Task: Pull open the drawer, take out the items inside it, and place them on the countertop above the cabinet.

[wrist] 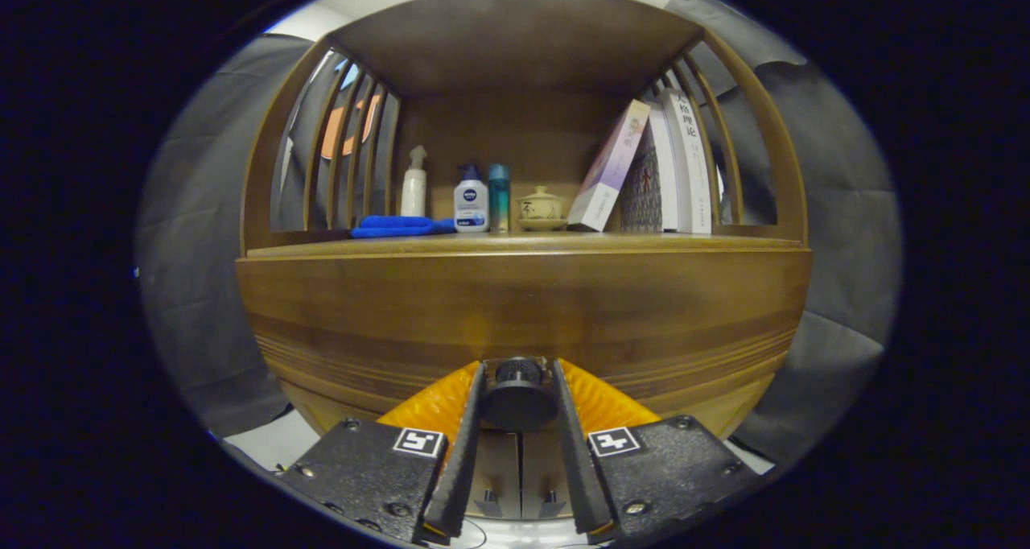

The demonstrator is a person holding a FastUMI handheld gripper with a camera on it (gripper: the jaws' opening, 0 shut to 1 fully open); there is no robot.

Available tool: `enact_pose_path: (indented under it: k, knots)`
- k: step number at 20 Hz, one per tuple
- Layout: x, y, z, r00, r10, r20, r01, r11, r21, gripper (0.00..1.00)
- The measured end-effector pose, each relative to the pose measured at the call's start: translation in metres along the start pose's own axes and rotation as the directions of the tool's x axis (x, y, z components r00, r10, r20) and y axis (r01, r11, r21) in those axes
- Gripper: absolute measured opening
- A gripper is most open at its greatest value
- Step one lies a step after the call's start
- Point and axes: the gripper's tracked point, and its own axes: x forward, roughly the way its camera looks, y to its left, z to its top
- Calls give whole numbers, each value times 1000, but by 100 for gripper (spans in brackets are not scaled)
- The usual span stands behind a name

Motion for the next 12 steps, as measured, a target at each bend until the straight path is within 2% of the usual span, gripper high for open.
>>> enact_pose_path:
  k: [6, 12]
  knots:
    - [-2, 0, -2, 999, -19, -33, 19, 1000, 7, 39]
    - [-38, -2, -8, 999, -5, -38, 5, 1000, 6, 35]
